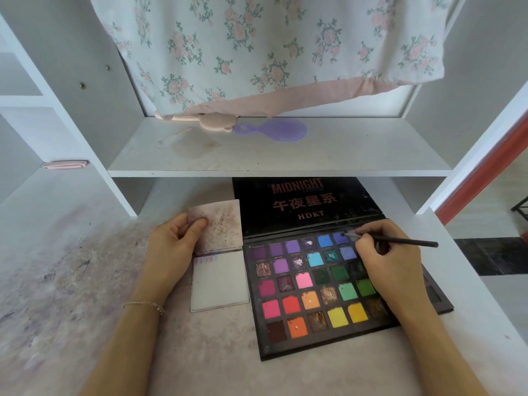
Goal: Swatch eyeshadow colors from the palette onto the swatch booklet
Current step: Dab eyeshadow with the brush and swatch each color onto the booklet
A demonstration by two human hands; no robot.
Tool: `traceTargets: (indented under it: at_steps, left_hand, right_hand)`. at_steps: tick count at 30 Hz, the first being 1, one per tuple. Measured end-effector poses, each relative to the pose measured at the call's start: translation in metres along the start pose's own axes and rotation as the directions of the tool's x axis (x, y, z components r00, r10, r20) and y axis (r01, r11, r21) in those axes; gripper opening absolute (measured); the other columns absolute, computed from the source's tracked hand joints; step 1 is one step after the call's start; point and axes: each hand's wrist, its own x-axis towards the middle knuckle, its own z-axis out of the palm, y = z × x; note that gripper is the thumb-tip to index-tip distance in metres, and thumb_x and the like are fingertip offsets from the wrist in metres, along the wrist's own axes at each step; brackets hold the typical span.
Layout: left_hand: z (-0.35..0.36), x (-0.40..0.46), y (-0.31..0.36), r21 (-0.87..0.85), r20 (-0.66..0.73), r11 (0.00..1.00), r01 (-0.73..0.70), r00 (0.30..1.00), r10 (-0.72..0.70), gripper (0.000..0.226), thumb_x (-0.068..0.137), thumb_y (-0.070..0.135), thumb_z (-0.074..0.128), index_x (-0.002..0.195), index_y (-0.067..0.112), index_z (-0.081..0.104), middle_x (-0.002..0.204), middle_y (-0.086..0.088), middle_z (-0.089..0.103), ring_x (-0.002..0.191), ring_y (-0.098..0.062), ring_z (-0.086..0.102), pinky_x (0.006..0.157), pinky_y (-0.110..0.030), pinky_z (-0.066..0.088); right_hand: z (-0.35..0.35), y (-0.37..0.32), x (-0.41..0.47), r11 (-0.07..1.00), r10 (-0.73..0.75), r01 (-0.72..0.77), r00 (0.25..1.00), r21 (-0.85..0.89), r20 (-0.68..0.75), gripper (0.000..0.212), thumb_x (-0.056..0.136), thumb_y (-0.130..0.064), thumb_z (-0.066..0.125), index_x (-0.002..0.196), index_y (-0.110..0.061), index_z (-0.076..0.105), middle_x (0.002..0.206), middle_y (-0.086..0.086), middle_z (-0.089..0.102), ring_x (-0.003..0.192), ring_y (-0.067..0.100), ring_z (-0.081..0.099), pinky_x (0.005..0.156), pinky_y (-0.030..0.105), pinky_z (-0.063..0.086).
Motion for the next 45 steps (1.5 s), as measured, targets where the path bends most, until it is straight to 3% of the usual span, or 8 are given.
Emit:
traceTargets:
  at_steps: [5,11,14,17,21,24,41,45]
  left_hand:
    - [0.000,0.001,-0.001,-0.006,-0.001,1.000,0.022,1.000,-0.022,0.017,0.088,0.016,0.056,0.087,0.030,0.066,0.076,0.023,0.068,0.075,0.007,0.064,0.062,-0.005,0.046]
    - [-0.001,0.001,-0.001,0.021,0.011,0.999,0.041,0.999,-0.041,0.019,0.088,0.018,0.056,0.081,0.033,0.065,0.073,0.025,0.069,0.072,0.005,0.064,0.061,-0.006,0.046]
    - [-0.001,0.001,-0.002,0.021,0.001,0.998,0.053,0.999,-0.053,0.018,0.088,0.016,0.057,0.078,0.028,0.066,0.074,0.016,0.071,0.070,0.001,0.064,0.063,-0.011,0.049]
    - [-0.001,0.002,-0.004,0.015,0.002,0.996,0.093,0.996,-0.093,0.015,0.088,0.019,0.057,0.081,0.011,0.067,0.079,-0.011,0.071,0.073,-0.018,0.064,0.068,-0.035,0.052]
    - [-0.002,0.001,-0.003,-0.008,0.012,0.994,0.105,0.994,-0.105,0.013,0.089,0.019,0.056,0.081,0.017,0.067,0.080,-0.012,0.071,0.077,-0.027,0.066,0.069,-0.039,0.053]
    - [-0.002,0.002,-0.002,0.003,0.014,0.994,0.107,0.994,-0.107,0.014,0.089,0.019,0.056,0.084,0.012,0.067,0.082,-0.016,0.070,0.076,-0.027,0.065,0.071,-0.044,0.053]
    - [-0.001,0.001,0.000,0.015,0.014,0.996,0.091,0.996,-0.092,0.016,0.088,0.015,0.056,0.087,0.026,0.067,0.079,0.012,0.071,0.077,-0.004,0.066,0.067,-0.018,0.053]
    - [-0.001,0.001,-0.001,0.034,0.003,0.994,0.106,0.994,-0.106,0.016,0.088,0.018,0.056,0.087,0.007,0.067,0.081,-0.012,0.071,0.080,-0.030,0.066,0.073,-0.044,0.055]
  right_hand:
    - [0.006,-0.017,-0.004,0.991,-0.014,0.002,0.996,0.132,0.091,0.030,0.087,-0.005,0.053,0.078,-0.034,0.055,0.081,-0.009,0.063,0.080,0.010,0.062,0.056,0.023,0.055]
    - [0.041,-0.044,-0.020,0.969,-0.078,0.007,0.958,0.247,0.277,0.020,0.085,-0.008,0.055,0.079,-0.026,0.062,0.071,0.007,0.065,0.067,0.025,0.061,0.061,0.038,0.050]
    - [0.060,-0.052,-0.025,0.970,-0.145,0.055,0.913,0.236,0.382,0.020,0.085,-0.008,0.056,0.078,-0.027,0.060,0.071,0.002,0.063,0.061,0.015,0.057,0.053,0.026,0.046]
    - [0.075,-0.059,-0.025,0.971,-0.178,0.075,0.860,0.227,0.478,0.021,0.086,-0.009,0.055,0.080,-0.028,0.060,0.069,-0.017,0.059,0.057,0.002,0.050,0.052,0.012,0.039]
    - [0.089,-0.063,-0.018,0.971,-0.166,0.050,0.847,0.235,0.506,0.018,0.087,-0.013,0.052,0.081,-0.028,0.060,0.073,0.000,0.063,0.060,0.017,0.053,0.054,0.028,0.044]
    - [0.096,-0.060,-0.017,0.973,-0.132,0.005,0.835,0.231,0.535,0.021,0.085,-0.014,0.054,0.076,-0.033,0.055,0.076,0.009,0.066,0.052,0.004,0.047,0.048,0.020,0.041]
    - [0.099,-0.053,-0.017,0.989,-0.096,0.016,0.821,0.145,0.563,0.013,0.084,-0.017,0.057,0.075,-0.027,0.056,0.076,0.002,0.068,0.058,0.004,0.054,0.050,0.013,0.043]
    - [0.099,-0.052,-0.018,0.992,-0.096,0.030,0.813,0.124,0.574,0.011,0.083,-0.017,0.057,0.077,-0.026,0.058,0.076,0.001,0.067,0.071,0.010,0.060,0.063,0.020,0.051]
